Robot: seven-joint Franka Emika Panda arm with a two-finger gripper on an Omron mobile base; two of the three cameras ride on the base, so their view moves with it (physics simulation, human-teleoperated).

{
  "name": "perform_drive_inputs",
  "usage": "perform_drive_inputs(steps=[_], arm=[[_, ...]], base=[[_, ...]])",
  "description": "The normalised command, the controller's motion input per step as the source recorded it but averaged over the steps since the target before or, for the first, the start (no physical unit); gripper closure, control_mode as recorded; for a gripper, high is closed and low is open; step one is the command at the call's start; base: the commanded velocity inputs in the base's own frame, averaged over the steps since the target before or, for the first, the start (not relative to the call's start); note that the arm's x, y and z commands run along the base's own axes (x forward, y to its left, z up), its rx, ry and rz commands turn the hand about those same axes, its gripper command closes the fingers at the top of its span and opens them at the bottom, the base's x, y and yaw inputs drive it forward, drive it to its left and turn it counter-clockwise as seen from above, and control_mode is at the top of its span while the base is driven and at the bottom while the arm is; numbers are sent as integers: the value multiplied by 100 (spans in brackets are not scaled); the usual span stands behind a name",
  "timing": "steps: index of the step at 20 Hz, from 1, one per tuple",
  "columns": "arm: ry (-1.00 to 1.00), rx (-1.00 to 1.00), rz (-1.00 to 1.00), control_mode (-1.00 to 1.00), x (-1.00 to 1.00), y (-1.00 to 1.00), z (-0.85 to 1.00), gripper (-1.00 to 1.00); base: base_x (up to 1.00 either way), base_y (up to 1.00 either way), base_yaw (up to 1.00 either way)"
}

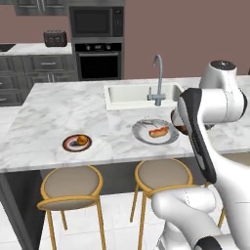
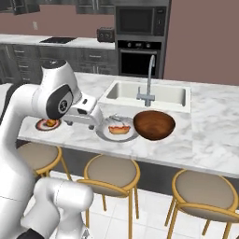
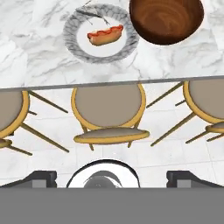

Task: Take the smaller bowl and place it next to the appetizer plate on the dining counter , and place the larger bowl next to the plate with cooked food.

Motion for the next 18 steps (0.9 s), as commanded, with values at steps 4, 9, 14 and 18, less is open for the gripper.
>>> perform_drive_inputs(steps=[4,9,14,18], arm=[[0,0,0,100,0,0,0,-100],[0,0,0,100,0,0,0,-100],[0,0,0,100,0,0,0,-100],[0,0,0,100,0,0,0,-100]], base=[[-65,73,0],[-53,100,-4],[-11,100,-7],[0,100,-6]])
